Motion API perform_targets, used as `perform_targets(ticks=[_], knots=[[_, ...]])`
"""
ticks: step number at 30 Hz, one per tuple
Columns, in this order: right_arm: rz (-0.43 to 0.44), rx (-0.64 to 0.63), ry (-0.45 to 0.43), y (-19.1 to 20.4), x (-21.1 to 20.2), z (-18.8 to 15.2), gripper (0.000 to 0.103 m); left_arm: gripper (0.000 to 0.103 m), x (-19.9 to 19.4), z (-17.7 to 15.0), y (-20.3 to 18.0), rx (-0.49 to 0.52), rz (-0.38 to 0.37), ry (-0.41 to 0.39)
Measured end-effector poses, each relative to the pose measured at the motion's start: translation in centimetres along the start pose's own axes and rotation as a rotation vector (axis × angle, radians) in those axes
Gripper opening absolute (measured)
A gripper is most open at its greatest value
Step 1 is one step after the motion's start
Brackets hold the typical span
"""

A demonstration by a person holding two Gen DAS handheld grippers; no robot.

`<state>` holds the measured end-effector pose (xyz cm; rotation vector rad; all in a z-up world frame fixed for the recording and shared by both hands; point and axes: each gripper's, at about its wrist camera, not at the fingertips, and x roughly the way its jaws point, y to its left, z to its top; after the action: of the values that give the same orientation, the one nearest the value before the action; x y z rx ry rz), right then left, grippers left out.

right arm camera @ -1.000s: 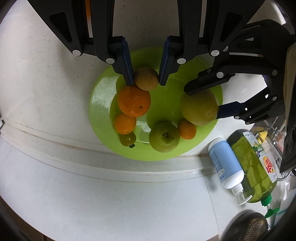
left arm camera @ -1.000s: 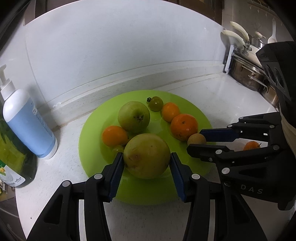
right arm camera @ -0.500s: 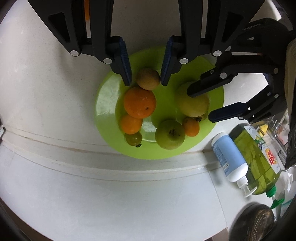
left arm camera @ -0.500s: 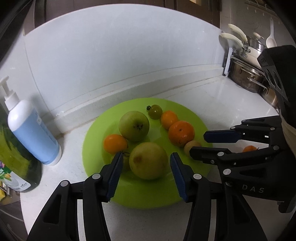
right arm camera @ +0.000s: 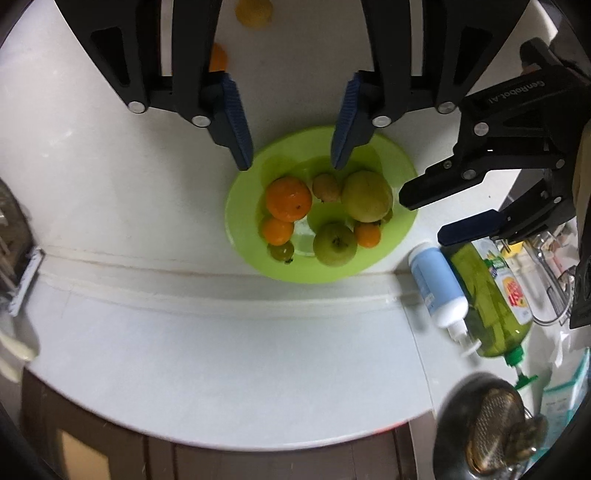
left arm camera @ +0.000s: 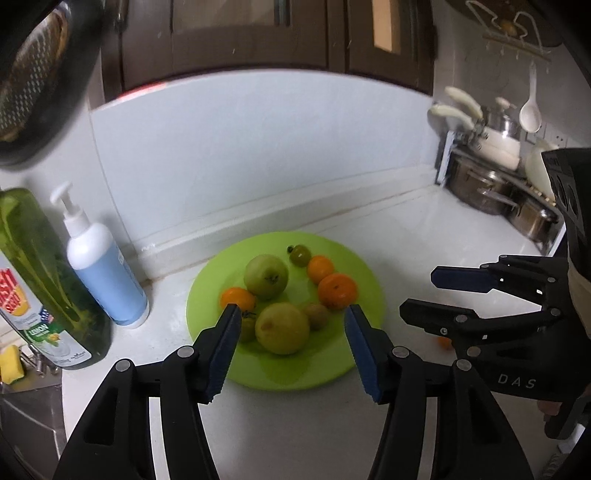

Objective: Organize fruits
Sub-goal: 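Open both tools to release the fruits onto the plate, then grasp the other small brown fruit with the left tool while the right tool grasps the orange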

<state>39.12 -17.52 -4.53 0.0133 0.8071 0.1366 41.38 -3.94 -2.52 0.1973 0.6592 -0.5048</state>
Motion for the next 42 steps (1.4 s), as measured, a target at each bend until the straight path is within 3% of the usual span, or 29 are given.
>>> perform_targets(ticks=[9, 17, 29, 42], knots=[[-0.068, -0.009, -0.111, -1.0, -6.1, -1.0, 0.055, 0.063, -4.2, 0.4, -3.2, 0.023, -0.024, -0.075], [-0.134, -0.011, -0.118, -3.2, -8.9, -3.3, 0.057, 0.063, -4.2, -0.7, -6.8, 0.062, -0.070, -0.054], [-0.158, 0.009, -0.040, -6.1, -8.1, -6.6, 0.057, 0.062, -1.4, -3.6, -11.6, 0.153, -0.166, 0.023], [-0.150, 0.039, 0.063, -7.7, -4.8, -8.8, 0.057, 0.057, 2.8, -5.5, -13.3, 0.186, -0.232, 0.131]])
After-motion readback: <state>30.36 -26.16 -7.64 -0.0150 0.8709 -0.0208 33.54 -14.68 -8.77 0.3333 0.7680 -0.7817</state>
